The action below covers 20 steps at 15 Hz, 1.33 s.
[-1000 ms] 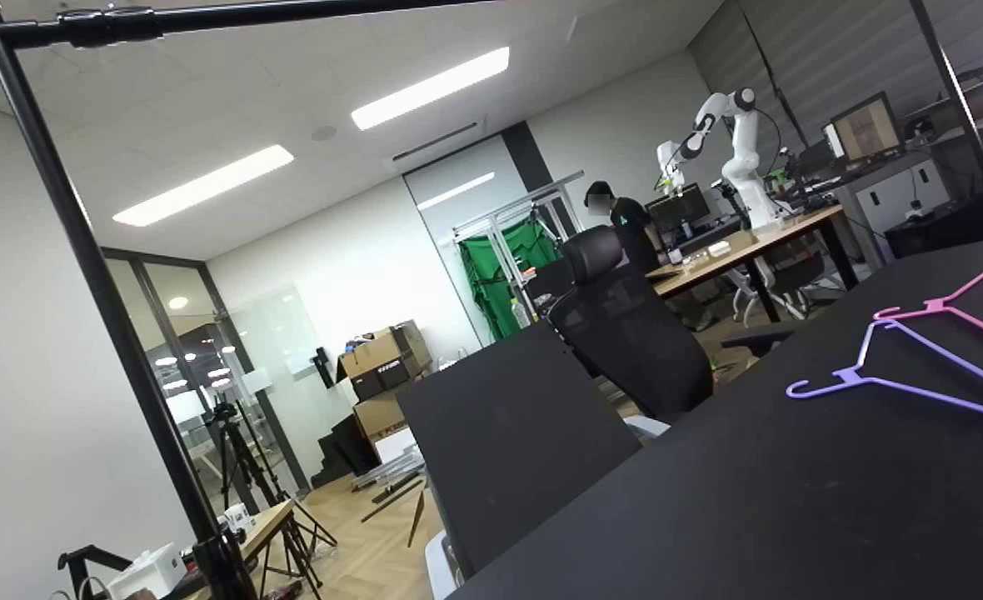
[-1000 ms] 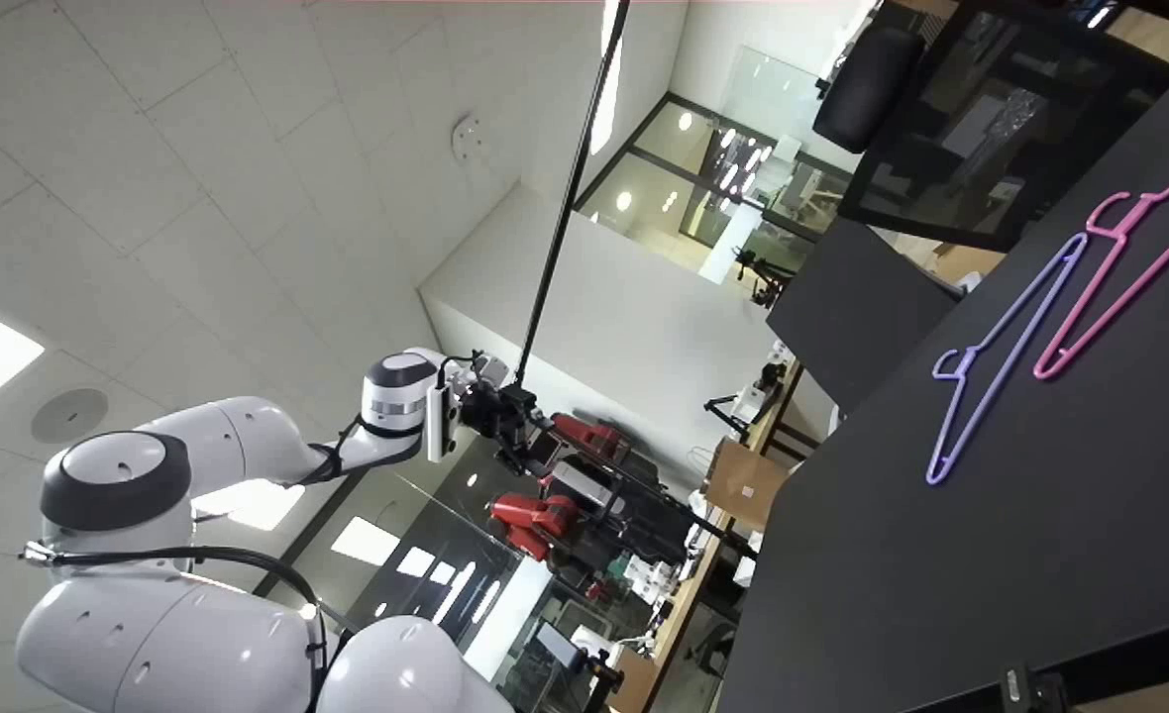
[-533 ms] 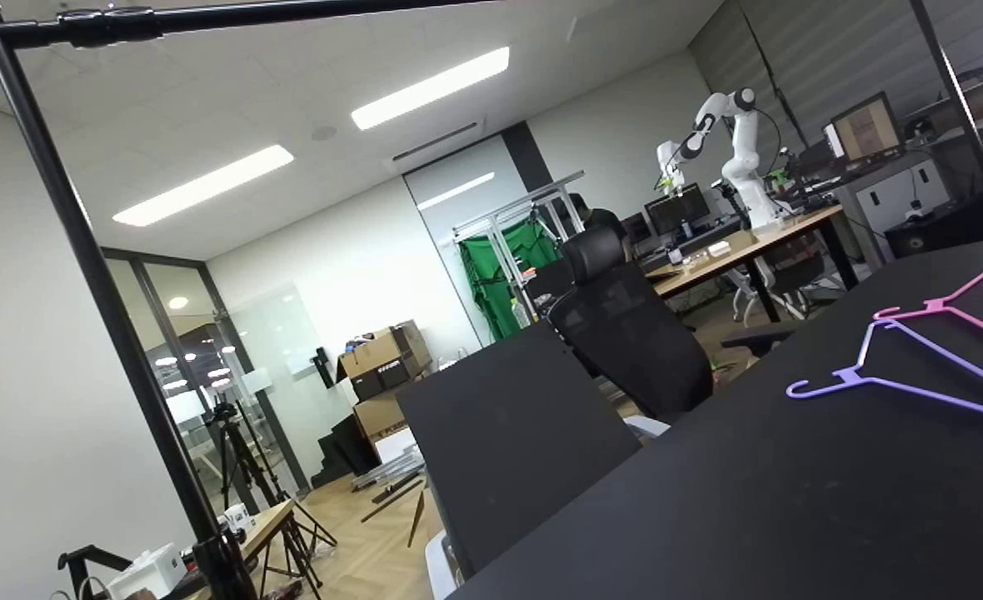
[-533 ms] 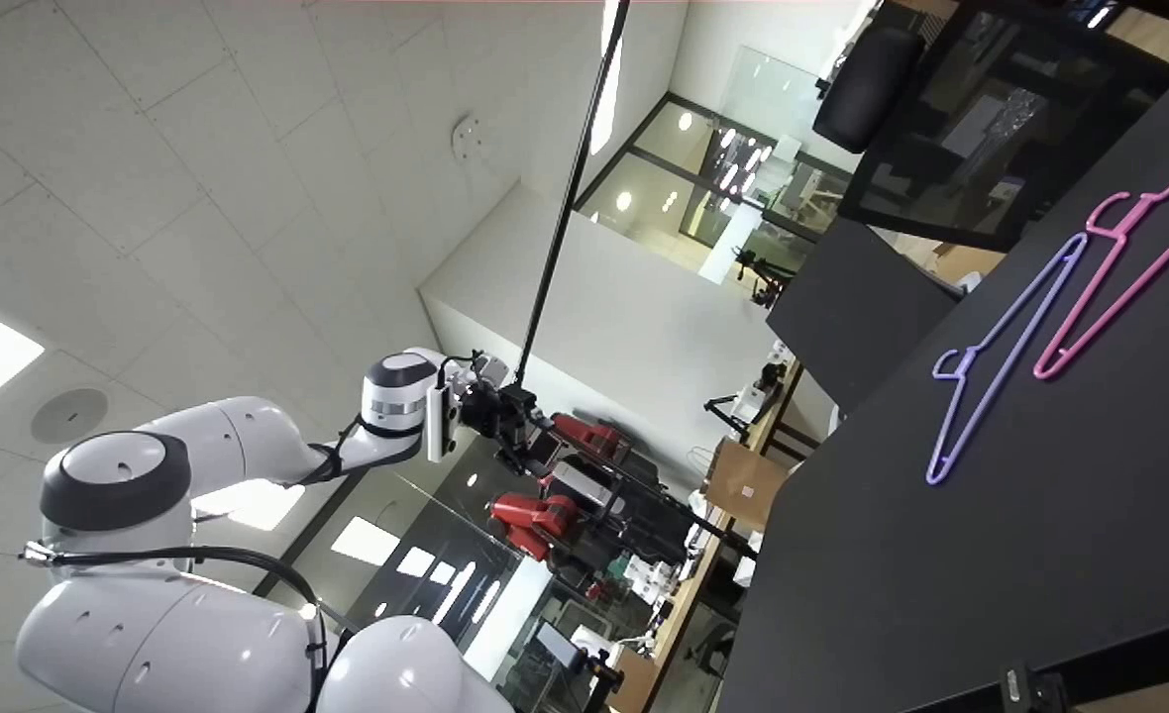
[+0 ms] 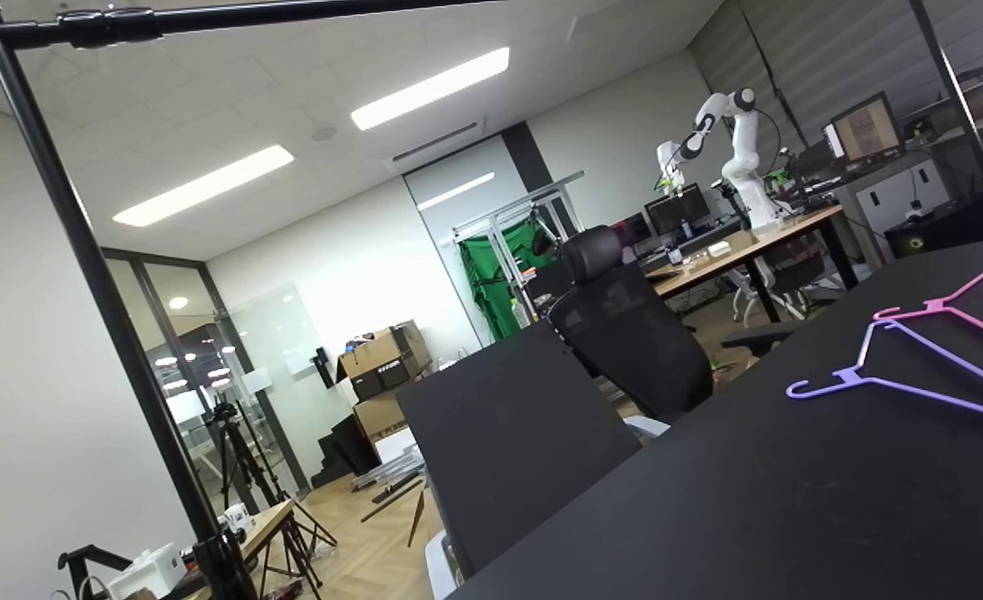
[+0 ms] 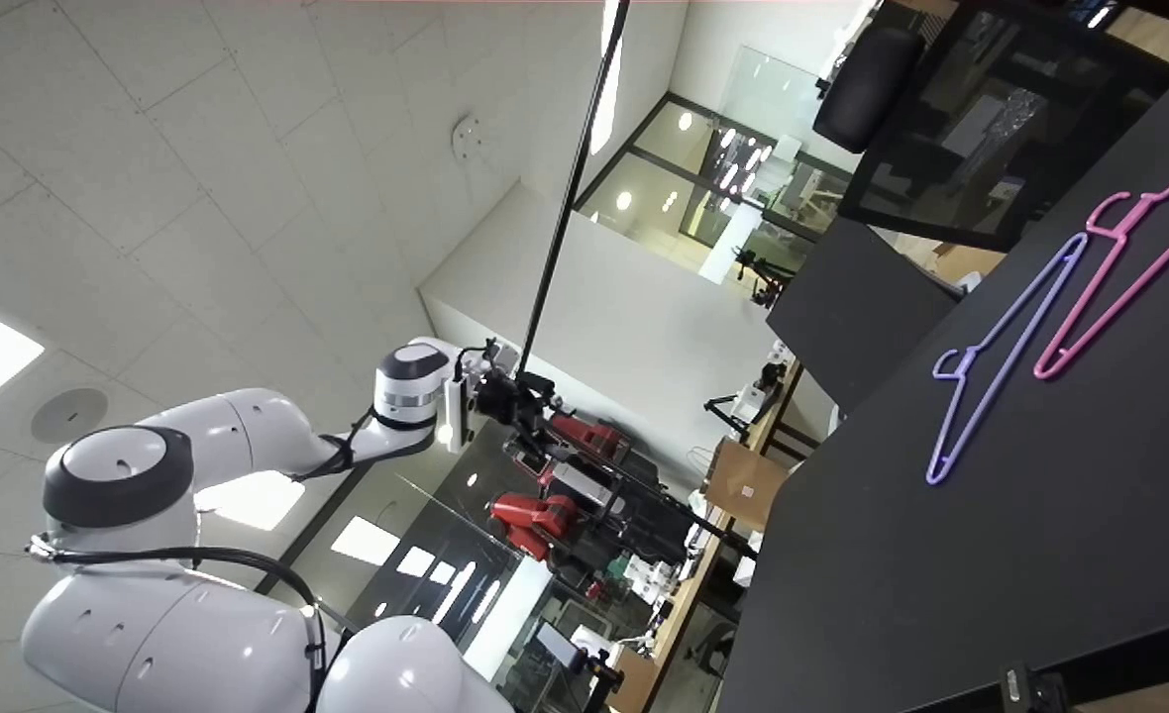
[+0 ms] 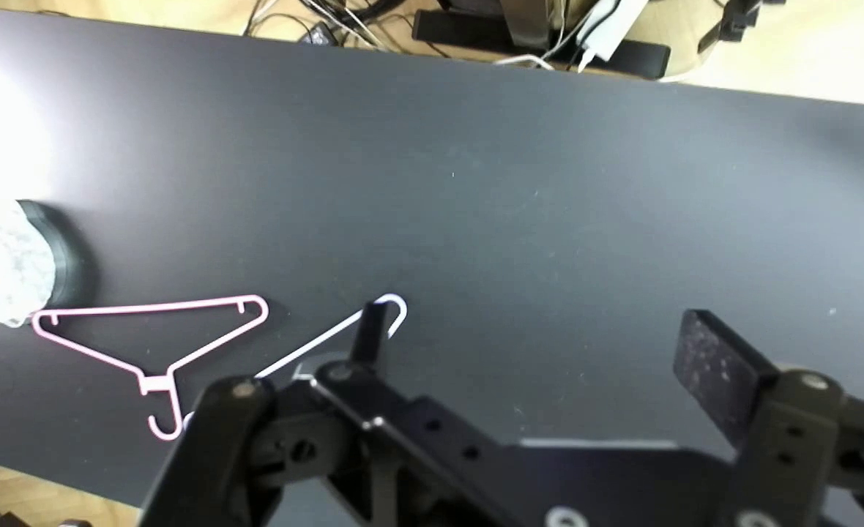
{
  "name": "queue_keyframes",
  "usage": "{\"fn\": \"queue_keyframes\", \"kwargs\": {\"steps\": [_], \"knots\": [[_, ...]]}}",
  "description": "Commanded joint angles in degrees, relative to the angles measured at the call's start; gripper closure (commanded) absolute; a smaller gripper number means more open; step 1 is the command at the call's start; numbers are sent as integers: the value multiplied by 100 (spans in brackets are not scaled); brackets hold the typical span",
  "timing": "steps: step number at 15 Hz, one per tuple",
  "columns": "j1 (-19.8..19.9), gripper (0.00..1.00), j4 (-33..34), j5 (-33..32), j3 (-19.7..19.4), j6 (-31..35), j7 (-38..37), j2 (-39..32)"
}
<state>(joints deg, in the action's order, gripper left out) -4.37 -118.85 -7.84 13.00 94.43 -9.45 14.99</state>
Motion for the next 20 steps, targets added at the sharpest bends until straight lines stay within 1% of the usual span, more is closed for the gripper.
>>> {"fn": "queue_keyframes", "kwargs": {"steps": [1,4,6,8,10,12,15,18,20], "knots": [[216,0,-256,-51,-427,1322,-495,-494],[444,0,-247,38,-773,2549,-822,-1388],[516,0,-91,5,-960,3310,-1181,-2110],[508,0,146,-105,-1187,3916,-1650,-2878],[381,0,477,-148,-1465,4387,-2151,-3660],[202,0,834,0,-1737,4685,-2594,-4329],[3,0,1352,379,-1999,4894,-2984,-5157],[-107,0,1845,718,-2141,4920,-3181,-5733],[-149,0,2057,861,-2211,4901,-3262,-5950]]}}
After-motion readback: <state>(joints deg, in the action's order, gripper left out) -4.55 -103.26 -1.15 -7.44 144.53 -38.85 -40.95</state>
